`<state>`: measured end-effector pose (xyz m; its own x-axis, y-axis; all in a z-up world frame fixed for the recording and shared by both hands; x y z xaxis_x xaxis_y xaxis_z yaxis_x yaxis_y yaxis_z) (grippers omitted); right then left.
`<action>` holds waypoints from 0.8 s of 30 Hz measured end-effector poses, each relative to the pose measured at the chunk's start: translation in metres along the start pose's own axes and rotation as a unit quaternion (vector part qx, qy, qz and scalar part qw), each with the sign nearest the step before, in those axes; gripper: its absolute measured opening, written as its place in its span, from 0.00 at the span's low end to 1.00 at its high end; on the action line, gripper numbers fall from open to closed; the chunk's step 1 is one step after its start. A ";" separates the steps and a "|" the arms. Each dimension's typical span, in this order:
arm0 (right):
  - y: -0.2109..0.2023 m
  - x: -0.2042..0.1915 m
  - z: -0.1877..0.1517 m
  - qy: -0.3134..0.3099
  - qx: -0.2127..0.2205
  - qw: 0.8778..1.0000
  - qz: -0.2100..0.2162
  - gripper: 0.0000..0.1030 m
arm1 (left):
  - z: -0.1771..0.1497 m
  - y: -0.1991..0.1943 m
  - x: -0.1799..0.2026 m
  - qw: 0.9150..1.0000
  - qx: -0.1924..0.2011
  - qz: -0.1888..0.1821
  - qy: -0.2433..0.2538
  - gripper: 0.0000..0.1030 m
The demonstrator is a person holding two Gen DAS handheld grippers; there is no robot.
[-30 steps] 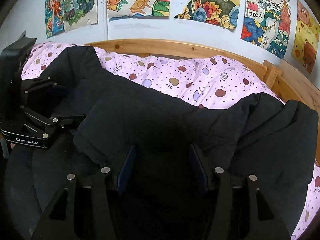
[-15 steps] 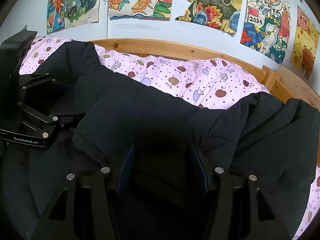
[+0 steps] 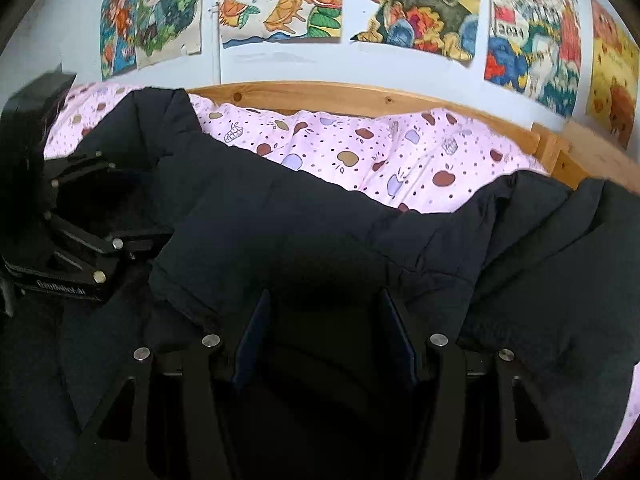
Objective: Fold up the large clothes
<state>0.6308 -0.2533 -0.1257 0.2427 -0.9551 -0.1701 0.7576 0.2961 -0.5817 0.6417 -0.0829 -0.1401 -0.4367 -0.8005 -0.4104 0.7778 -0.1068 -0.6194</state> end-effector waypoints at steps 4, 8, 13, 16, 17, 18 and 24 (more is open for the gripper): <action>-0.004 -0.004 -0.001 -0.004 0.005 1.000 -0.004 0.51 | -0.002 -0.008 -0.003 1.000 0.009 0.007 0.003 0.73; -0.010 -0.003 0.000 -0.003 0.009 1.000 0.001 0.52 | 0.000 -0.017 -0.005 1.000 0.006 0.013 0.006 0.75; -0.022 -0.005 0.006 0.002 0.009 1.000 -0.005 0.54 | 0.000 -0.029 -0.006 1.000 0.009 0.024 0.002 0.76; -0.036 -0.007 0.008 0.010 0.008 1.000 -0.018 0.56 | -0.002 -0.040 -0.006 0.999 0.014 0.029 -0.008 0.76; -0.042 -0.009 0.008 0.009 0.008 1.000 -0.023 0.57 | -0.002 -0.044 -0.007 0.999 0.017 0.028 -0.011 0.76; -0.047 -0.010 0.007 0.006 0.008 1.000 -0.029 0.59 | -0.002 -0.048 -0.007 0.999 0.018 0.029 -0.012 0.76; -0.081 -0.008 0.008 0.037 0.016 0.999 -0.030 0.65 | 0.001 -0.082 -0.007 0.999 0.029 0.014 -0.041 0.86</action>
<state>0.5725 -0.2696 -0.0712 0.1508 -0.9692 -0.1947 0.7889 0.2366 -0.5671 0.5811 -0.0695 -0.0853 -0.3780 -0.8492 -0.3689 0.8151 -0.1162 -0.5676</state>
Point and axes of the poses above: each gripper's, at about its wrist camera, not at the fingertips, and y roughly the way its jaws point, x to its right, z to its top, the point moved 2 cm from there along y, roughly the way its jaws point, and after that the axes turned 15 degrees about y, right-handed, at the moved point
